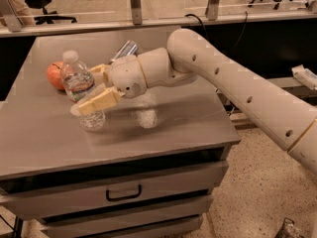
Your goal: Knock water bottle over
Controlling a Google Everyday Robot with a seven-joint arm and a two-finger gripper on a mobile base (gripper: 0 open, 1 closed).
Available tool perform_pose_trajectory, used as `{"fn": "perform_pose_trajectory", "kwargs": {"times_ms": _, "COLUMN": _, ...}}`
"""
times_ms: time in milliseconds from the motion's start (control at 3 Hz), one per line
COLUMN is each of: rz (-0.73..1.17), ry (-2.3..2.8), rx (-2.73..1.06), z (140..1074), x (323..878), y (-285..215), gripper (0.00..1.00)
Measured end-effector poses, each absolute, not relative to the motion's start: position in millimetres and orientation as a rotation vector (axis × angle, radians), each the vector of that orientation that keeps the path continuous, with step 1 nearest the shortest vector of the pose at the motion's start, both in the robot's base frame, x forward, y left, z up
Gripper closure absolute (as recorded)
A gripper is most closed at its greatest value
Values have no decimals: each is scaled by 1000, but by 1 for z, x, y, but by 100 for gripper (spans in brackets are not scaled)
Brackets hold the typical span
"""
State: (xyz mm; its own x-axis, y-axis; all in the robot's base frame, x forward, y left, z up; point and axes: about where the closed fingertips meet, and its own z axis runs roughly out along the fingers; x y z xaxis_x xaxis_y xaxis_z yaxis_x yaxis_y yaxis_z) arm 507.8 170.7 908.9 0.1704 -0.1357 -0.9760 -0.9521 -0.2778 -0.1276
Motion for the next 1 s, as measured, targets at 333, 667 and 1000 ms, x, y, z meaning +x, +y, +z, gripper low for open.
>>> {"fn": "perform_pose_trajectory", "kwargs": {"times_ms": 333, "rz": 1186, "ry": 1129, "rx": -1598, "z": 911, "x": 506, "y": 166, "gripper": 64}}
{"fn": "perform_pose_trajectory", "kwargs": {"times_ms": 667, "rz": 1147, "ry": 1202, "rx": -1596, "z": 917, "x": 503, "y": 156, "gripper": 88}}
{"fn": "perform_pose_trajectory", "kwargs": {"times_ms": 1000, "rz": 1051, "ry": 1312, "rx": -1651, "z": 926, "x": 502, "y": 141, "gripper": 100}}
